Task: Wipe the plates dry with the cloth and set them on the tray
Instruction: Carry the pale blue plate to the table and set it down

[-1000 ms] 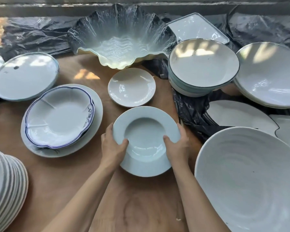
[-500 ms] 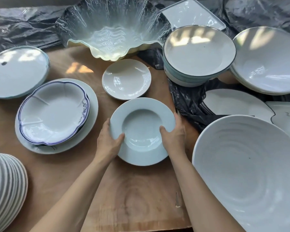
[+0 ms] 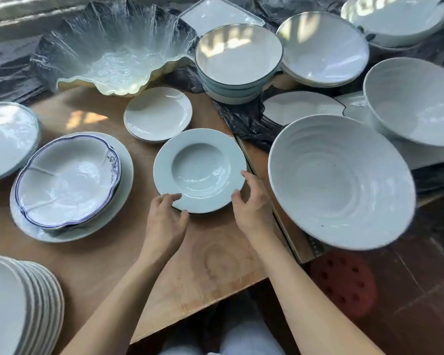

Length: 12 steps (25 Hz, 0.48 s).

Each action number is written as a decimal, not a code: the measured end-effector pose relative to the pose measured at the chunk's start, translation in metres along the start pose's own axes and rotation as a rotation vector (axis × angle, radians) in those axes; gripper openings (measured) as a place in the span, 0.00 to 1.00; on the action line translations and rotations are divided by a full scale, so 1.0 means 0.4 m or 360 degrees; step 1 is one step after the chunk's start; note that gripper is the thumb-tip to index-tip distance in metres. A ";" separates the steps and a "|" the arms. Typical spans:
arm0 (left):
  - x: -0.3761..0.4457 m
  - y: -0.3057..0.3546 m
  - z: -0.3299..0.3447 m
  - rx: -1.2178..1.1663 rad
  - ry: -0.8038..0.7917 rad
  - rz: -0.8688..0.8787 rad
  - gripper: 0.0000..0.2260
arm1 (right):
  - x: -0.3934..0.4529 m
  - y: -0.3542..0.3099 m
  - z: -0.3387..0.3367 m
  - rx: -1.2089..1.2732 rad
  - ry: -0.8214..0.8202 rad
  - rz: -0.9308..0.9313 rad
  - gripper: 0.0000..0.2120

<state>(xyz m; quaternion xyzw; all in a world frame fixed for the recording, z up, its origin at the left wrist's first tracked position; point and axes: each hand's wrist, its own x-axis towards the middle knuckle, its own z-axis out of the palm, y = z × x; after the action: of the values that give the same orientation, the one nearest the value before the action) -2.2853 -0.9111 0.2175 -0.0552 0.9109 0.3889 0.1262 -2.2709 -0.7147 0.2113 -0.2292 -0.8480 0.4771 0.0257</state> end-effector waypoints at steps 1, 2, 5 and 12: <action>-0.016 0.009 -0.006 0.0001 -0.0012 0.0064 0.18 | -0.023 0.004 -0.007 0.0024 0.0032 -0.0010 0.22; -0.036 0.020 -0.011 0.0008 -0.0034 0.0139 0.17 | -0.056 0.006 -0.019 0.0046 0.0077 -0.0010 0.21; -0.084 0.055 -0.028 -0.0016 -0.0065 0.0326 0.14 | -0.136 0.009 -0.047 0.0063 0.0224 -0.0003 0.18; -0.227 0.159 0.002 -0.0047 -0.0373 0.0798 0.10 | -0.371 0.049 -0.156 0.0196 0.0665 0.0007 0.16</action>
<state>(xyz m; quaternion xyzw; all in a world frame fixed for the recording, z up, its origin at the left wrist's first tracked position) -2.2104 -0.8662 0.2861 0.2155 0.8695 0.4250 0.1296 -2.1149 -0.7178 0.2551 -0.3228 -0.7930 0.4703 0.2139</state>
